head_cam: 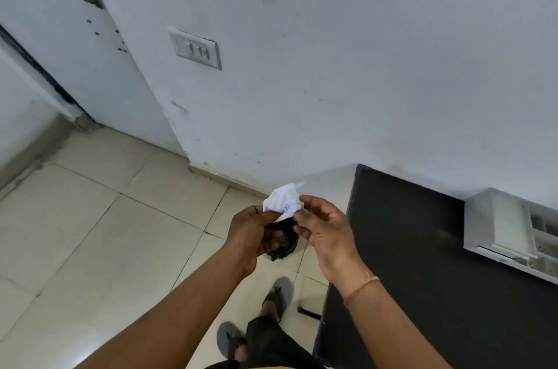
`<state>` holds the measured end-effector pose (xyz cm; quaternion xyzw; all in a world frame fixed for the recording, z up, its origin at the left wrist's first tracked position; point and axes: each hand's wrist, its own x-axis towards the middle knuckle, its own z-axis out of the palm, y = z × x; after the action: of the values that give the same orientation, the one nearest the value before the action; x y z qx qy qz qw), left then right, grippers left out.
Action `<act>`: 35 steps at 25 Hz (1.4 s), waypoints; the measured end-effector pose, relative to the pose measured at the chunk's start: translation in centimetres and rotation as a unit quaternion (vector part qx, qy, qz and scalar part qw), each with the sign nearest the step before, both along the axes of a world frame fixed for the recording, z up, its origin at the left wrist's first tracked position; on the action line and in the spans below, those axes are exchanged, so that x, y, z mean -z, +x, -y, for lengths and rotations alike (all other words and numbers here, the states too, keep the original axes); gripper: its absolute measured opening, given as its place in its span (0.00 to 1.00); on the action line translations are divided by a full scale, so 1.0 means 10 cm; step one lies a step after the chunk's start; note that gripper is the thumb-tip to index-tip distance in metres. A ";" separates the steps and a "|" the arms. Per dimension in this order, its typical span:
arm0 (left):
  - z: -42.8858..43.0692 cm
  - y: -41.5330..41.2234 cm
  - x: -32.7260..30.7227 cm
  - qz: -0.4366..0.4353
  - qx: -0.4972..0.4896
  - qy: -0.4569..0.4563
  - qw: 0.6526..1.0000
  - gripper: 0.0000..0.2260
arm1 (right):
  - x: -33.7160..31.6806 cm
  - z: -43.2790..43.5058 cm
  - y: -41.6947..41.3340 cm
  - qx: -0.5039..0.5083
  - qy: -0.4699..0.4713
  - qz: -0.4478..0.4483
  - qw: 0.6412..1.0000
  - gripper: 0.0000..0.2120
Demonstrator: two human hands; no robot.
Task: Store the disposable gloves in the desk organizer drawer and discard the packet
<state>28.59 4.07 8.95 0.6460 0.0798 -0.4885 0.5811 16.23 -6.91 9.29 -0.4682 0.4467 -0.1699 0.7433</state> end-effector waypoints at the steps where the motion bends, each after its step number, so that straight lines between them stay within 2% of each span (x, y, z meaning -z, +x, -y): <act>1: 0.09 0.07 0.03 0.006 0.026 0.004 1.000 0.08 | 0.07 0.09 0.07 0.031 0.013 -0.004 0.999 0.13; 4: 0.37 0.31 0.19 0.009 0.092 0.008 0.996 0.12 | 0.33 0.37 0.23 0.097 0.050 -0.021 0.994 0.08; 6: 0.48 0.45 0.29 -0.010 0.099 0.010 0.995 0.14 | 0.46 0.49 0.30 0.134 0.085 -0.020 0.987 0.06; 10: 0.77 0.82 0.87 -0.070 0.108 0.087 0.988 0.16 | 1.07 0.70 0.51 0.210 0.135 -0.060 0.966 0.07; 15: 1.07 1.21 2.24 -0.099 0.174 0.182 0.963 0.15 | 2.31 0.79 0.88 0.236 0.144 -0.173 0.945 0.07; 21: 1.46 1.63 4.09 -0.023 0.230 0.251 0.940 0.06 | 4.13 0.78 1.21 0.218 0.146 -0.298 0.918 0.10; 23: 1.53 1.68 4.65 -0.004 0.257 0.259 0.931 0.07 | 4.82 0.74 1.24 0.203 0.131 -0.345 0.907 0.07; 26: 1.54 1.73 5.33 0.000 0.299 0.273 0.915 0.07 | 5.62 0.65 1.28 0.160 0.151 -0.363 0.905 0.11; 29: 1.52 1.76 5.74 0.002 0.324 0.282 0.903 0.07 | 5.86 0.67 1.34 0.087 0.180 -0.373 0.906 0.19; 31: 1.50 1.76 5.86 0.018 0.336 0.276 0.900 0.08 | 5.90 0.67 1.35 0.051 0.149 -0.393 0.906 0.17; 33: 1.49 1.75 5.88 0.040 0.353 0.277 0.893 0.08 | 5.85 0.71 1.36 0.055 0.132 -0.388 0.910 0.16; 35: 1.51 1.72 5.84 0.085 0.354 0.263 0.893 0.09 | 5.81 0.78 1.35 0.056 0.100 -0.383 0.917 0.20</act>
<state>45.81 -11.02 -49.40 0.7999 -0.0786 -0.5662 0.1828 29.78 -14.74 -48.76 -0.3951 0.7372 0.0267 0.5475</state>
